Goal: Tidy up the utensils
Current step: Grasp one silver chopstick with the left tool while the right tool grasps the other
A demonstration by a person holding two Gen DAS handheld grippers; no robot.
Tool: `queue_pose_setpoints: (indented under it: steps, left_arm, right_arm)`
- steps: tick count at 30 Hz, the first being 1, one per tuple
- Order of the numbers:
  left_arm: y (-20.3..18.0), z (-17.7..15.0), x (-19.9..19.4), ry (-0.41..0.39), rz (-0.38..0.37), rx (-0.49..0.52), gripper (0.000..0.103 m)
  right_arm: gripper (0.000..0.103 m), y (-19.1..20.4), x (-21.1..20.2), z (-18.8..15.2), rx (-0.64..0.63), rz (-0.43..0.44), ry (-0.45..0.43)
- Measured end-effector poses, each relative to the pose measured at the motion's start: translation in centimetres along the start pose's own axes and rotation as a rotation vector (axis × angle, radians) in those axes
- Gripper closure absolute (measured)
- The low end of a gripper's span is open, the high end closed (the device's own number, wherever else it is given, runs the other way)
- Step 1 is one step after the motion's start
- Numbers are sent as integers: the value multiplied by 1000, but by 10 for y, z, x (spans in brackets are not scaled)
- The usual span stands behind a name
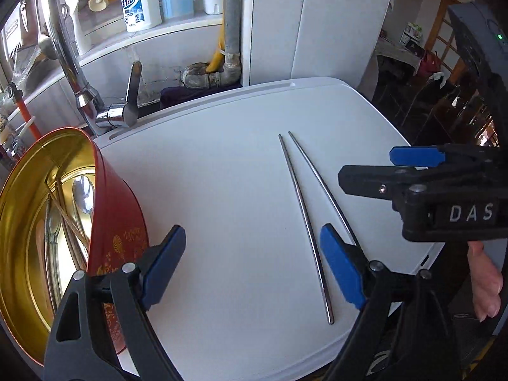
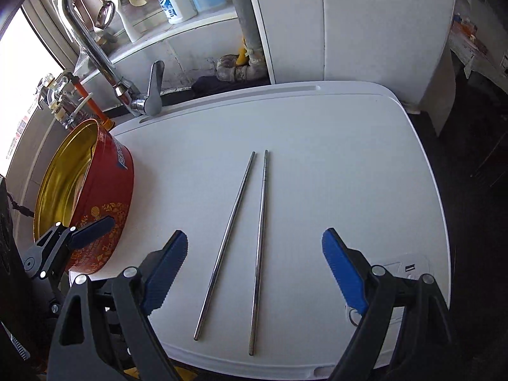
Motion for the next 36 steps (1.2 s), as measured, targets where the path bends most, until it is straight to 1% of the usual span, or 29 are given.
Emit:
queue_pose_setpoints:
  steps: [5, 6, 8, 11, 12, 13, 18, 19, 20, 21, 22, 23, 24, 25, 27, 29, 33, 36]
  left_arm:
    - [-14, -4, 30, 71, -8, 33, 19]
    - [-17, -6, 36, 88, -5, 39, 19]
    - [-20, -8, 44, 112, -6, 52, 19]
    - [-24, -12, 50, 130, 8, 79, 19]
    - [-25, -13, 52, 133, 20, 90, 19]
    - [-26, -14, 53, 129, 27, 99, 18]
    - [-24, -13, 54, 120, 28, 102, 18]
    - [-23, -14, 53, 116, 35, 102, 18]
    - [-22, -14, 53, 116, 36, 102, 19]
    - [-21, -15, 53, 118, 25, 98, 21]
    - [-21, -16, 51, 117, -12, 82, 37]
    - [-19, -15, 47, 102, -14, 68, 67]
    - [-16, -14, 45, 96, 4, 61, 87]
    - [-13, -14, 44, 104, -3, 39, 98]
    - [-7, -14, 42, 107, -35, -13, 98]
    - [-3, -15, 41, 109, -36, -43, 98]
    - [0, -18, 34, 101, -42, -75, 98]
    - [-1, -18, 25, 77, -35, -74, 98]
  right_arm:
    - [16, -21, 24, -9, 33, -31, 84]
    - [17, -22, 29, -10, 34, -31, 100]
    - [22, -24, 38, -12, 29, -28, 127]
    - [25, -23, 49, -15, 19, -29, 152]
    - [25, -21, 49, -14, 6, -36, 135]
    - [25, -19, 50, -14, -9, -38, 138]
    - [30, -12, 51, -15, -74, -79, 116]
    - [36, -11, 51, -15, -86, -94, 109]
    - [44, -11, 51, -15, -96, -107, 101]
    - [49, -10, 50, -15, -105, -107, 97]
    - [70, -9, 49, -15, -112, -109, 95]
    - [98, -10, 49, -15, -117, -113, 100]
    - [97, -11, 49, -16, -113, -107, 111]
    - [97, -12, 50, -16, -100, -98, 118]
    - [97, -15, 49, -17, -76, -91, 124]
    - [97, -16, 49, -17, -75, -95, 122]
    - [97, -19, 46, -18, -40, -76, 127]
    - [97, -15, 37, -17, -48, -68, 106]
Point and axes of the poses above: each gripper's, at about its wrist camera, not at the fingertips, and x roughly the way its jaws point, y to its left, z to its top, the point moved 5 cm from there along x, roughly the way its jaws point, and after that the axes turned 4 degrees about -z, right-handed, at the moved point
